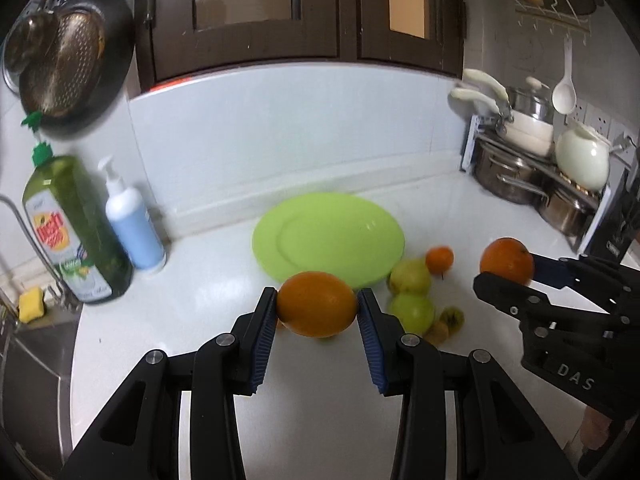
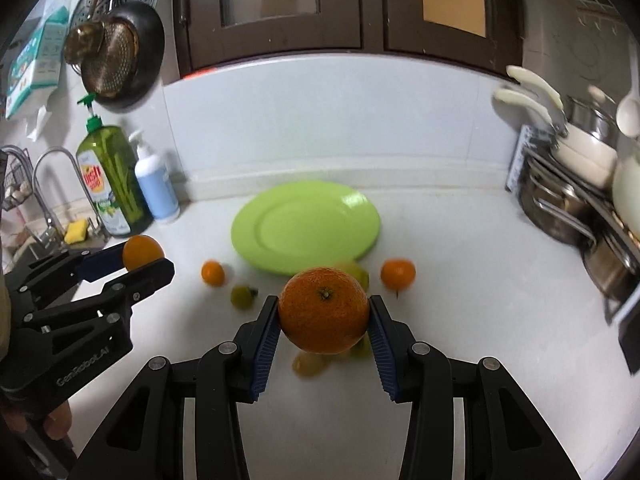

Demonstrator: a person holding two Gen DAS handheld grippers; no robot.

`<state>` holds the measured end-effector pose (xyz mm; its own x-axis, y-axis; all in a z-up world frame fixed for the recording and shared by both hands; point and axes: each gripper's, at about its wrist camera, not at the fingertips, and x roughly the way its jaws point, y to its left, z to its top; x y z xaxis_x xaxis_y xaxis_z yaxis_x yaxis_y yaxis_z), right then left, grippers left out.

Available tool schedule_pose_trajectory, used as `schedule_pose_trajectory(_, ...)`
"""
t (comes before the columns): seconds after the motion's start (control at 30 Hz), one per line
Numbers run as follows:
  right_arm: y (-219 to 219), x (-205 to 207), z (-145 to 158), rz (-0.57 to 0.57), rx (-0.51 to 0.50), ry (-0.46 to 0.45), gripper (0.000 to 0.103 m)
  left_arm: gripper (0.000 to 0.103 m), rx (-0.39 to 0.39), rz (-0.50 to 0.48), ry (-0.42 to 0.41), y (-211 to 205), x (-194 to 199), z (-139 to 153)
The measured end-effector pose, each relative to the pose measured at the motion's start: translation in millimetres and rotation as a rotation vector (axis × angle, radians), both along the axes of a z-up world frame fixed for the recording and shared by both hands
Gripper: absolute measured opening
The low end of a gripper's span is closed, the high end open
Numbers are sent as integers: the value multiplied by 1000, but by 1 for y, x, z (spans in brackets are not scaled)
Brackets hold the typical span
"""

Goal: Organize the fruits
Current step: 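Lift both held oranges and carry them over the green plate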

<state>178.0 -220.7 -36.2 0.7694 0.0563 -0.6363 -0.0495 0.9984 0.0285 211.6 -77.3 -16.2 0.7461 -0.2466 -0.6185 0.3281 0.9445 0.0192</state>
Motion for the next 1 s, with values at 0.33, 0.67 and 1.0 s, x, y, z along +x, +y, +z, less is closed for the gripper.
schedule_pose_trajectory(0.33,-15,78,25,33,-6,-5,44,40,39,-17,-30,-15,63,27)
schedule_pose_trajectory(0.67,-26,171,10,81,-23,99,44,40,82,-36,60,-27,151,2)
schedule_pose_trajectory(1.0,-27,248,-35,125,-51,236,44,40,115,-52,192,-36,223,-50)
